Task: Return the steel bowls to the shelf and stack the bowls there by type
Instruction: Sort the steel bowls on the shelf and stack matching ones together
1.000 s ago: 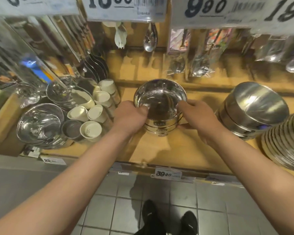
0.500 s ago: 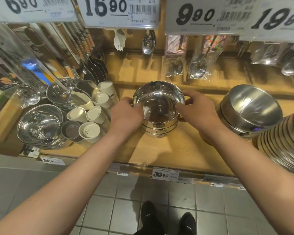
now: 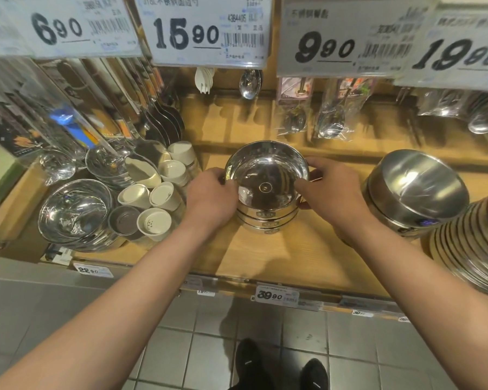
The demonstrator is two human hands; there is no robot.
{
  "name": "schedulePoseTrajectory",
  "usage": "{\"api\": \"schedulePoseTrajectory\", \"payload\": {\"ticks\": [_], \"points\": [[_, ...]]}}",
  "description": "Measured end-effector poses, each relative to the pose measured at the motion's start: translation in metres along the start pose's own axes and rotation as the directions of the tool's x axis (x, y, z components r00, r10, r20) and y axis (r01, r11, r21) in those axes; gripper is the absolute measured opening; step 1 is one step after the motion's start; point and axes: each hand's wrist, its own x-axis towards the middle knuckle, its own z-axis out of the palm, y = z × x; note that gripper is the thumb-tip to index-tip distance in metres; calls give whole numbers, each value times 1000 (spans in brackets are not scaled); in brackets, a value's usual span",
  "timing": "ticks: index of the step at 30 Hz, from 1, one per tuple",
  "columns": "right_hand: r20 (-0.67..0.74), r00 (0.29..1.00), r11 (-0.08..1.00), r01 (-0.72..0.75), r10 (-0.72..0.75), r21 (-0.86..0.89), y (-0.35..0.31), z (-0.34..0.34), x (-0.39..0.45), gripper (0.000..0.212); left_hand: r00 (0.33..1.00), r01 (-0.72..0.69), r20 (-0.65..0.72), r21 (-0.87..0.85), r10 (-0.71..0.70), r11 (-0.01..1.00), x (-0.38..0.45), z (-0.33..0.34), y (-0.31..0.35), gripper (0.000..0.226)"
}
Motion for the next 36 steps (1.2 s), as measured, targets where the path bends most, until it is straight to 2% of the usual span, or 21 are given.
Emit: {"api": "schedulePoseTrajectory", "payload": {"ticks": [6, 8, 11, 15, 20, 24, 26, 28, 29, 30, 32, 34, 36], "points": [[-4, 999, 999, -43, 43, 3, 3, 1, -1, 36, 999, -34, 1, 81, 34, 996, 3, -1, -2, 22], [39, 995, 996, -87, 88, -17, 3, 0, 2, 38, 1000, 1, 27, 12, -1, 1000, 2, -2, -3, 28], [85, 991, 995, -102, 101, 10, 0, 0, 3, 25, 996, 78, 60, -94, -73, 992, 1, -3, 0, 31], [75, 994, 996, -82, 84, -35, -4, -2, 5, 24, 1000, -4, 15, 14, 4, 1000, 1, -3, 5, 24], [99, 990, 990, -89, 100, -109, -12, -8, 10, 21, 999, 25, 29, 64, -27, 998, -1, -4, 7, 23], [122, 986, 992, -109, 117, -70, -13, -8, 11, 21, 999, 25, 28, 97, -28, 995, -4, -3, 5, 22], [119, 986, 993, -110, 113, -30, -12, -7, 10, 19, 998, 43, 44, 31, -44, 999, -5, -3, 4, 25], [119, 984, 991, -134, 133, 6, -10, -7, 10, 14, 991, 120, 70, -80, -115, 990, -6, -5, 6, 50], [141, 975, 984, -177, 171, 32, -8, -7, 9, 18, 983, 168, 98, -127, -156, 978, -6, -5, 7, 62], [175, 958, 969, -239, 225, 64, -6, -6, 8, 32, 972, 213, 138, -171, -191, 962, -5, -3, 6, 65], [241, 916, 916, -365, 322, 166, -3, -1, 7, 49, 947, 289, 222, -272, -232, 918, -3, 1, 4, 54], [265, 897, 871, -419, 354, 255, -2, 4, 3, 46, 941, 319, 237, -374, -243, 871, -3, 5, 1, 47], [275, 897, 858, -421, 347, 292, -2, 7, 1, 43, 944, 315, 227, -405, -240, 858, -2, 8, -2, 45]]}}
